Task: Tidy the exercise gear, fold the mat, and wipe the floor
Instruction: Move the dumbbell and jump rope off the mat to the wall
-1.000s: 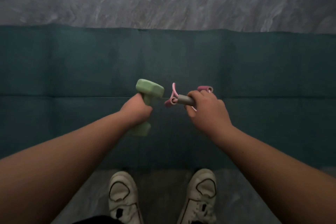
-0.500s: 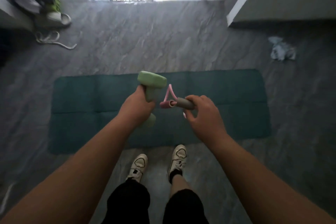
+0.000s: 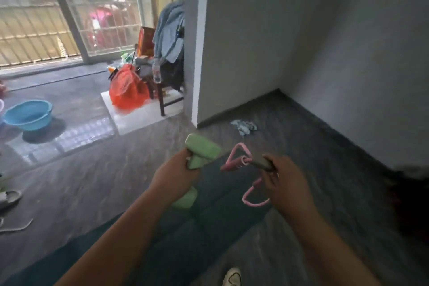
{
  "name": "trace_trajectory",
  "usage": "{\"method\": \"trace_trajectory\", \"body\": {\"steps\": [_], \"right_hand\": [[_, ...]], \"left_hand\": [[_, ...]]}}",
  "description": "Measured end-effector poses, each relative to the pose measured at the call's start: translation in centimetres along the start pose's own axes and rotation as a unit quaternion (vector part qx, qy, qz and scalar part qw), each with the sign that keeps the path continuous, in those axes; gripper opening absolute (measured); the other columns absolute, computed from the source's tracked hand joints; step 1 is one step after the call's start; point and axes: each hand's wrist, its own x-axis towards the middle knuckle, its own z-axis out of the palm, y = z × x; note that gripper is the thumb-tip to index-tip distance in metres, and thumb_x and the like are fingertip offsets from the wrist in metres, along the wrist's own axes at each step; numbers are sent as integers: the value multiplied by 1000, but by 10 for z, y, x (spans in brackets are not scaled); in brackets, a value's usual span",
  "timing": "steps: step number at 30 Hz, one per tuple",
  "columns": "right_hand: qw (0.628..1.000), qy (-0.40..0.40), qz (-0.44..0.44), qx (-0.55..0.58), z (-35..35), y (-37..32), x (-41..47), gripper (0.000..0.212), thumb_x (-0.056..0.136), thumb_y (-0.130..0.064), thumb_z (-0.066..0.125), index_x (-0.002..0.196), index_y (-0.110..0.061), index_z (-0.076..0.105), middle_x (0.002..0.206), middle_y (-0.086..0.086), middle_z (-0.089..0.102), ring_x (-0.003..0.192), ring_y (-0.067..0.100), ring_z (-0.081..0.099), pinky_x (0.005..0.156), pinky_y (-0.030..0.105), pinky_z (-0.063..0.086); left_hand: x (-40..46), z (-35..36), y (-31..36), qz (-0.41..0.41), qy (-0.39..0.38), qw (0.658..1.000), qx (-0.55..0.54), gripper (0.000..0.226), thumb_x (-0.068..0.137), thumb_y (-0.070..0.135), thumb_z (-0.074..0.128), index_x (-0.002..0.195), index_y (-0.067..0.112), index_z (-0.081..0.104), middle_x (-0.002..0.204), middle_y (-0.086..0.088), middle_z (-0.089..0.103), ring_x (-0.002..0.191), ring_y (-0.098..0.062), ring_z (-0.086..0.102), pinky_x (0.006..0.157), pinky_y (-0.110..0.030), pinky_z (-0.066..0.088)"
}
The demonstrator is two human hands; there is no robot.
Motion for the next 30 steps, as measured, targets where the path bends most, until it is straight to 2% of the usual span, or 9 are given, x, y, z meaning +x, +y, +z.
{"method": "trace_trajectory", "body": {"steps": [2, 5, 8, 12, 17, 22, 30], "right_hand": [[998, 13, 48, -27, -28, 23, -19, 33, 83, -18, 68, 116, -22, 67, 107, -2, 64, 94, 21, 64, 84, 28, 46], [991, 36, 119, -48, -68, 56, -44, 31, 88, -30, 67, 118, -29, 65, 108, -8, 60, 99, 15, 60, 78, 25, 41], [984, 73, 156, -47, -110, 97, -69, 28, 89, -32, 68, 116, -27, 65, 103, -9, 57, 96, 15, 58, 75, 23, 36], [971, 109, 212, -35, -168, 164, -98, 28, 89, -31, 66, 117, -29, 65, 101, -13, 54, 93, 10, 57, 78, 28, 44], [963, 137, 224, -58, -248, 264, -119, 27, 88, -34, 67, 115, -31, 64, 98, -14, 52, 90, 10, 57, 77, 30, 47], [958, 149, 237, -59, -333, 355, -120, 24, 89, -34, 66, 113, -32, 63, 94, -16, 50, 83, 4, 51, 73, 26, 44], [959, 161, 229, -45, -402, 463, -57, 25, 89, -33, 66, 114, -32, 63, 94, -15, 51, 83, 2, 52, 75, 30, 47]], "left_hand": [[4, 22, 34, 38, -22, 999, 11, 29, 85, 30, 63, 113, 34, 58, 89, 8, 68, 81, -16, 65, 79, -40, 55], [2, 65, 89, 81, -47, 995, 34, 29, 84, 33, 62, 113, 35, 55, 89, 9, 67, 80, -16, 65, 76, -39, 55], [-2, 117, 148, 141, -68, 986, 52, 26, 82, 35, 62, 107, 34, 55, 86, 12, 64, 79, -15, 64, 70, -35, 52], [-2, 195, 230, 207, -120, 969, 62, 29, 78, 39, 66, 105, 33, 58, 88, 9, 67, 83, -18, 65, 71, -34, 50], [1, 309, 327, 237, -155, 958, 47, 31, 72, 38, 69, 101, 30, 61, 83, 9, 66, 79, -16, 66, 74, -40, 55], [5, 408, 419, 254, -174, 951, 32, 36, 78, 35, 73, 111, 24, 62, 92, 5, 62, 82, -18, 59, 70, -30, 42], [63, 487, 505, 245, -143, 958, 47, 33, 79, 35, 74, 106, 21, 61, 87, 3, 60, 79, -19, 58, 68, -30, 38]]}}
